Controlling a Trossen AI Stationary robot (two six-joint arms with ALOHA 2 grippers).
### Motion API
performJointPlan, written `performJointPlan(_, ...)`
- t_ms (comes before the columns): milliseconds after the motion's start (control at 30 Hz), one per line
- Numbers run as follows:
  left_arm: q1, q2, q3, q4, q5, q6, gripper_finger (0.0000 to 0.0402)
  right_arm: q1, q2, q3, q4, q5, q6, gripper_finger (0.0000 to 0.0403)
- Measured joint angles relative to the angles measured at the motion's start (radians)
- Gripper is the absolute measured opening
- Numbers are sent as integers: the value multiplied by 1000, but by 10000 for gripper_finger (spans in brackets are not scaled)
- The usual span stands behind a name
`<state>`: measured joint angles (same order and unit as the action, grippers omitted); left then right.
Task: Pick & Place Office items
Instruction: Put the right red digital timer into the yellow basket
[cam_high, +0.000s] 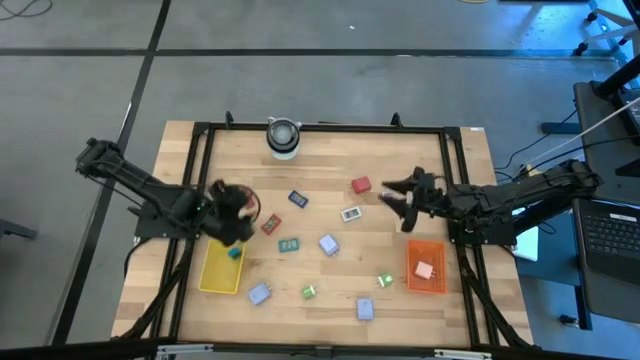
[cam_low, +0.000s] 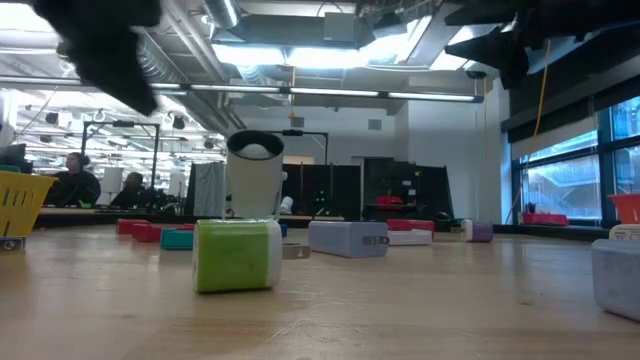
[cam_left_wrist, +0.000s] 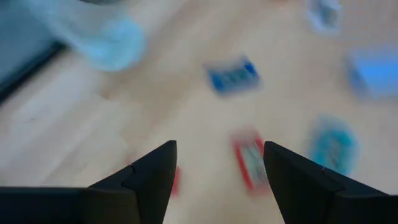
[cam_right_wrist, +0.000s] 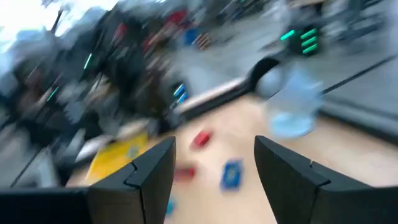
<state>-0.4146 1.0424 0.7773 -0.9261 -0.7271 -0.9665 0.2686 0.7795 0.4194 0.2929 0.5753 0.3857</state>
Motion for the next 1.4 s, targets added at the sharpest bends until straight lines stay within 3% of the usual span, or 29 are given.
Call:
performJointPlan(100,98,3,-35,105,7,28,242,-1,-1,0,61,33,-63,220)
performJointPlan(300,231,3,-146,503,258,191,242,0,-2,38,76,-160,-104,220)
performJointPlan(533,366,3,-213,549,542,217,242,0,-2,45,38,-176,-97,219)
performJointPlan(733,473,1,-215,551,743,343,242,0,-2,45,10,-176,-97,219)
performJointPlan(1067,549,34,-215,479,779,353,243,0,-2,46,-19,-176,-78,219)
performJointPlan(1400,539,216,-167,462,820,340,260,0,-1,46,-29,-177,-68,219)
